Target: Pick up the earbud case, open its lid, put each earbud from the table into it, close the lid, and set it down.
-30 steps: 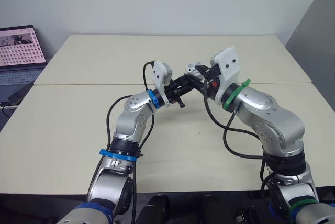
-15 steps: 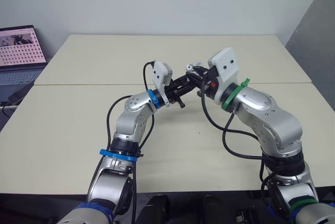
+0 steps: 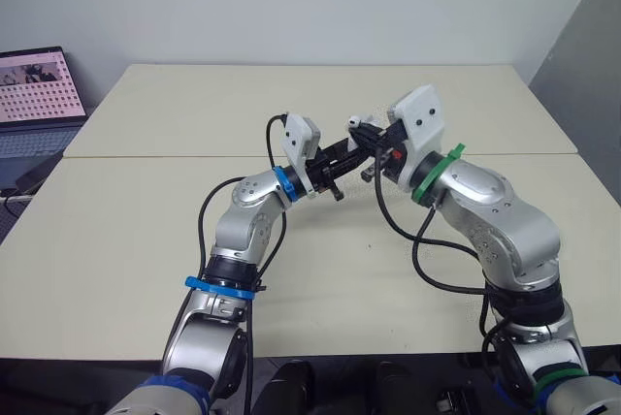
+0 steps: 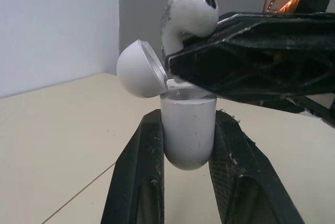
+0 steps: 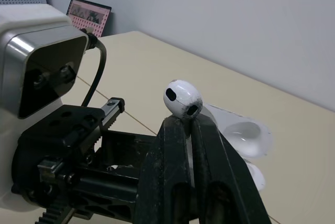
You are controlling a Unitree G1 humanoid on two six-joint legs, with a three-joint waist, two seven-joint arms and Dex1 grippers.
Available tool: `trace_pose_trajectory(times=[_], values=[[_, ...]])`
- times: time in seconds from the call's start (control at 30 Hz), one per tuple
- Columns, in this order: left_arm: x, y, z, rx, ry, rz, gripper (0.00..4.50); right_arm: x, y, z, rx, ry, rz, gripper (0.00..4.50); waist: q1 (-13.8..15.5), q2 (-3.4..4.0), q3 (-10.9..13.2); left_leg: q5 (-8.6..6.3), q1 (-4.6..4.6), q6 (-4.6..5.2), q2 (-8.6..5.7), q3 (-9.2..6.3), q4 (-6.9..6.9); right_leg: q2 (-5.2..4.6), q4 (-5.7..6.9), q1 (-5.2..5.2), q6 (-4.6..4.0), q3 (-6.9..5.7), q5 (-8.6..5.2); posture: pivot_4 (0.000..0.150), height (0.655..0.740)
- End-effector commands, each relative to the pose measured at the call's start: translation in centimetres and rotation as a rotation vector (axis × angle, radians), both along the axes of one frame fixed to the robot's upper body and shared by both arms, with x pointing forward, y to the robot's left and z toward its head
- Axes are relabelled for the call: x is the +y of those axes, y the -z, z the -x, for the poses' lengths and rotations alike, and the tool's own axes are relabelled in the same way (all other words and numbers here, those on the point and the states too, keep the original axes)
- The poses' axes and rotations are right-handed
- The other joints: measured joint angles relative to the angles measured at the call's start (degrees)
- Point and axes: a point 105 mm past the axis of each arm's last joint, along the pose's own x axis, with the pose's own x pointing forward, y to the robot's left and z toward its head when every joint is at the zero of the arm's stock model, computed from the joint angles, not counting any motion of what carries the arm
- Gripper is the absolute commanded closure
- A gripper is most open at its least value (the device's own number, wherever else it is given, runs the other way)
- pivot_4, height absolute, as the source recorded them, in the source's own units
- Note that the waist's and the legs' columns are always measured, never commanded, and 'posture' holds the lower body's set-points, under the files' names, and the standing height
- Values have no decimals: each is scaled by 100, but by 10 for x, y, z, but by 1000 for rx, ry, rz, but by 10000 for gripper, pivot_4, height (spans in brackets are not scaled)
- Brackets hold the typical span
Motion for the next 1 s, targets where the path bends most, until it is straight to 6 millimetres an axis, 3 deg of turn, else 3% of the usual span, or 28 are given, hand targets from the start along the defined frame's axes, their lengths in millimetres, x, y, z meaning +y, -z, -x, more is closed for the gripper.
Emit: trace_pose_trajectory(times=[0.03,0.17,0.27,0.37,0.47,0.7,0.9,1.0], values=[[11,-6,1,-41,-24,-9,37479,-26,-31,16,-71,-13,11,44770,6,0,0,-2,-1,3,-1,0,1,0,-1,0,0,-1,0,1500,7400],[29,1,0,-28,-54,-45,37479,-67,-4,29,105,-33,207,44770,41,-1,0,-4,-2,6,0,-2,0,0,-7,5,1,-8,0,1500,7400],[40,6,1,-20,-65,-72,37479,-114,73,58,433,-105,514,44770,130,-3,1,-8,-5,13,5,-3,2,-1,-18,19,4,-26,-3,1500,7400],[40,6,2,-19,-62,-77,37479,-146,113,72,593,-147,654,44770,110,-2,3,-14,-4,23,9,9,12,-3,-26,31,9,-29,-6,1500,7400],[38,5,4,-17,-57,-77,37479,-171,137,75,665,-155,755,44770,89,-3,3,-14,3,27,9,31,21,-7,-27,33,38,-9,-18,1500,7400],[40,7,10,-8,-66,-80,37479,-221,161,70,734,-98,926,44770,103,-2,2,-14,9,25,20,35,17,-4,-27,35,35,-6,-12,1500,7400],[40,7,12,-5,-72,-81,37479,-226,160,72,764,-101,916,27443,195,-4,2,-13,9,25,16,30,23,-4,-38,44,40,-6,-13,1500,7400],[39,8,13,-3,-70,-80,37479,-224,159,74,760,-107,916,27443,241,-4,2,-14,9,25,16,29,21,-5,-40,43,39,-6,-13,1500,7400]])
